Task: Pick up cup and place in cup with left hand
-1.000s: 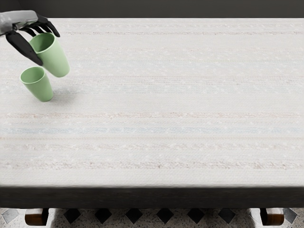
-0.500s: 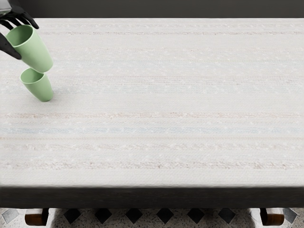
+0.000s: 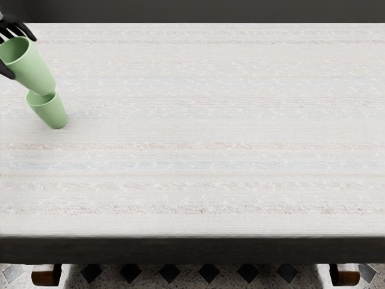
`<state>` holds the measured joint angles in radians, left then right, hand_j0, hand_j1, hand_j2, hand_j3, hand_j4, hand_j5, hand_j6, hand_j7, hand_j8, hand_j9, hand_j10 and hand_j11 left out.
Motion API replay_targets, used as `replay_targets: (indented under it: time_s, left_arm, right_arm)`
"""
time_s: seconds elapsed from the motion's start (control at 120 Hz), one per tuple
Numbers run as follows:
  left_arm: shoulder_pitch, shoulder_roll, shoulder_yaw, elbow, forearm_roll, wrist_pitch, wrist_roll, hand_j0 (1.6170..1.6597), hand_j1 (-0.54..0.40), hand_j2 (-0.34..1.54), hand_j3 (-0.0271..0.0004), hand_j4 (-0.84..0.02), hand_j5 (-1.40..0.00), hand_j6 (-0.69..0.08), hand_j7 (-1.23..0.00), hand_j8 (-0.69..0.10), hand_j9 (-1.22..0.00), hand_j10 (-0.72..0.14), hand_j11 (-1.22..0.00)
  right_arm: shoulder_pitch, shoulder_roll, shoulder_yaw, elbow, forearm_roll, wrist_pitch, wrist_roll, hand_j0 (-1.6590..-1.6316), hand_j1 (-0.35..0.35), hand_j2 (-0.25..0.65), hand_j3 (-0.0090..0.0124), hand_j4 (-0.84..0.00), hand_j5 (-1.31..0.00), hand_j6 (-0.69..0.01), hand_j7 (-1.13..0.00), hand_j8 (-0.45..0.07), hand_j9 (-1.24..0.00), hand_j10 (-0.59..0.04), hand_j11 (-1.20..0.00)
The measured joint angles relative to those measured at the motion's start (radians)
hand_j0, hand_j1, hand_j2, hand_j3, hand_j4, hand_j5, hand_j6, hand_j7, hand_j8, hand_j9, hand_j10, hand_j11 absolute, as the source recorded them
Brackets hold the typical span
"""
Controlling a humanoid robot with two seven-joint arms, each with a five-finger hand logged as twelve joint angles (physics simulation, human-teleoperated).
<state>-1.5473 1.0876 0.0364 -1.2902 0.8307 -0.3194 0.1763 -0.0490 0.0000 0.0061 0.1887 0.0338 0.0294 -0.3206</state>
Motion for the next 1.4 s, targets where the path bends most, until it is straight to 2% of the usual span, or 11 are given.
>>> replay_targets:
  time_s: [0.233,0.483,0.625,1.05,1.217,1.4]
  left_arm:
    - [-0.002,-0.036,0.026,0.075,0.005,0.002,-0.001,1.657,-0.105,0.1,0.0,-0.423,-0.56,-0.357,-0.55,-0.366,-0.56,-0.425,-0.55]
    - [0.003,-0.102,0.066,0.162,0.006,0.004,-0.032,1.6574,-0.105,0.12,0.0,-0.421,-0.55,-0.38,-0.55,-0.38,-0.55,-0.423,-0.55]
    - [0.019,-0.115,0.078,0.197,0.007,0.006,-0.041,1.6574,-0.105,0.13,0.0,-0.424,-0.55,-0.391,-0.55,-0.387,-0.55,-0.423,-0.55]
    - [0.039,-0.167,0.096,0.253,0.006,0.007,-0.045,1.6578,-0.115,0.16,0.0,-0.418,-0.55,-0.393,-0.55,-0.396,-0.54,-0.419,-0.54]
    - [0.052,-0.184,0.098,0.279,0.007,0.008,-0.063,1.6579,-0.113,0.18,0.0,-0.417,-0.55,-0.397,-0.54,-0.403,-0.54,-0.418,-0.54]
    - [0.053,-0.196,0.098,0.295,0.007,0.008,-0.069,1.658,-0.117,0.18,0.0,-0.414,-0.54,-0.394,-0.54,-0.402,-0.54,-0.416,-0.54]
  right_arm:
    - [0.0,0.0,0.0,0.0,0.0,0.0,0.0,-1.6581,-0.349,0.0,0.0,0.0,0.0,0.0,0.0,0.0,0.0,0.0,0.0]
    - [0.0,0.0,0.0,0.0,0.0,0.0,0.0,-1.6581,-0.349,0.0,0.0,0.0,0.0,0.0,0.0,0.0,0.0,0.0,0.0]
    - [0.0,0.0,0.0,0.0,0.0,0.0,0.0,-1.6581,-0.349,0.0,0.0,0.0,0.0,0.0,0.0,0.0,0.0,0.0,0.0]
    - [0.0,0.0,0.0,0.0,0.0,0.0,0.0,-1.6581,-0.349,0.0,0.0,0.0,0.0,0.0,0.0,0.0,0.0,0.0,0.0]
    - [0.0,0.0,0.0,0.0,0.0,0.0,0.0,-1.6581,-0.349,0.0,0.0,0.0,0.0,0.0,0.0,0.0,0.0,0.0,0.0]
    - [0.0,0.0,0.0,0.0,0.0,0.0,0.0,-1.6581,-0.349,0.0,0.0,0.0,0.0,0.0,0.0,0.0,0.0,0.0,0.0]
